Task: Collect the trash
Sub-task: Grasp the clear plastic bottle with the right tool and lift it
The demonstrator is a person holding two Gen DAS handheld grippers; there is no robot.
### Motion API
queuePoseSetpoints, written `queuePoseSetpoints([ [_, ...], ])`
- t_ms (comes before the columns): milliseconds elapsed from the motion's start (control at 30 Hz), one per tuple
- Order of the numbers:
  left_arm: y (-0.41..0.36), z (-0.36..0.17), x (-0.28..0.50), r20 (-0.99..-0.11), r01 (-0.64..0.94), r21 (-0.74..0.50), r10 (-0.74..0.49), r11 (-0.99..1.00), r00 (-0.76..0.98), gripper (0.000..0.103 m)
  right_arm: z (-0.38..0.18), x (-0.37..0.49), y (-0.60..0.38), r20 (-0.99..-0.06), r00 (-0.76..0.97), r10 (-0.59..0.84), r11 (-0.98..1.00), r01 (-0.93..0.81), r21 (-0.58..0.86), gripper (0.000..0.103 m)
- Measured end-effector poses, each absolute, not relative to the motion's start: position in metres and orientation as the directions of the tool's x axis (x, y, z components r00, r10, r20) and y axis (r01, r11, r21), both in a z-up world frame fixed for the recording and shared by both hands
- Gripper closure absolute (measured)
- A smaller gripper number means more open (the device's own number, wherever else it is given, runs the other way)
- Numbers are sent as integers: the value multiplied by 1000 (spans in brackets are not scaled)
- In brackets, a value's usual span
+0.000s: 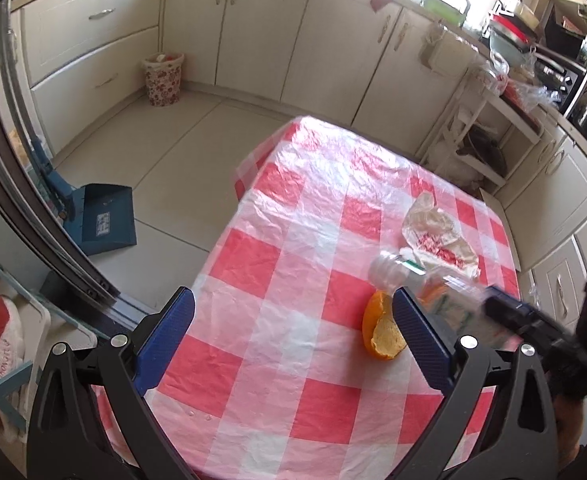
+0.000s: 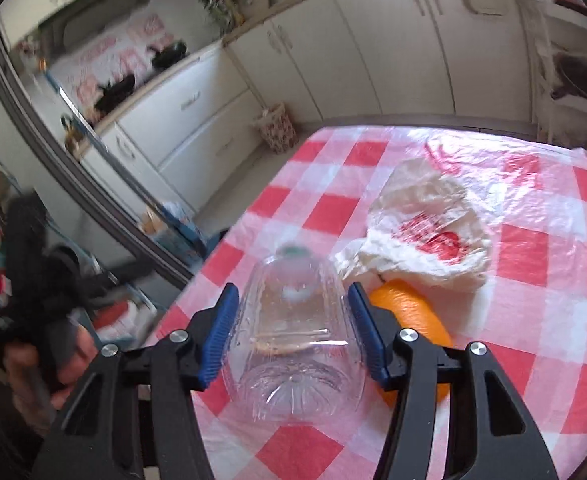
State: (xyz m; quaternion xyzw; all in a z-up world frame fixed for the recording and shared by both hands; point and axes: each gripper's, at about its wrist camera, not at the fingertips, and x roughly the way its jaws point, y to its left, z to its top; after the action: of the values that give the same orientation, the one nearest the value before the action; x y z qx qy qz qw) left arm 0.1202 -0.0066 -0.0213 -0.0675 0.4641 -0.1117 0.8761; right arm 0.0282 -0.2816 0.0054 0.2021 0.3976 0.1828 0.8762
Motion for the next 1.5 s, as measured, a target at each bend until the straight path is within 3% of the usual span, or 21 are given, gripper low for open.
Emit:
queuePoseSetpoints([
  [167,-38,-44,124,-841,166,-173,-233,971,489,8,20,8,-330,-532,686,497,794,-112,598,48],
  [300,-66,-60,124,-866,219,-115,-206,969,456,8,27,-5,-353,-535,704,468,806,-92,584,48],
  [467,-85,-69,122,-881,273,-75,-192,959,433,8,12,-16,-363,-614,623,485,830,-108,547,48],
  [733,-96,-76,118,-896,315,-153,-266,937,356,8,-25,-40,-347,-777,435,455,890,-201,409,49],
  [967,-116,-88,111,-907,372,-143,-272,917,323,8,-25,-45,-321,-811,410,417,903,-284,321,37],
  [1133,-127,-94,105,-908,389,-148,-281,909,312,10,-38,-49,-298,-869,378,318,923,-331,194,36],
  [1233,-130,-96,104,-910,388,-156,-285,908,302,25,-47,-48,-296,-883,368,291,930,-325,171,40],
  [1267,-131,-98,104,-913,388,-153,-281,909,297,37,-48,-48,-295,-883,368,291,929,-327,170,44],
  [1333,-131,-99,103,-914,386,-133,-263,913,308,49,-49,-47,-296,-878,375,297,927,-335,171,45],
  [1400,-130,-98,103,-914,388,-133,-264,912,307,76,-46,-47,-297,-868,390,307,926,-334,177,47],
  [1500,-126,-94,103,-907,376,-167,-291,911,303,88,-37,-47,-304,-837,421,350,920,-324,222,48],
])
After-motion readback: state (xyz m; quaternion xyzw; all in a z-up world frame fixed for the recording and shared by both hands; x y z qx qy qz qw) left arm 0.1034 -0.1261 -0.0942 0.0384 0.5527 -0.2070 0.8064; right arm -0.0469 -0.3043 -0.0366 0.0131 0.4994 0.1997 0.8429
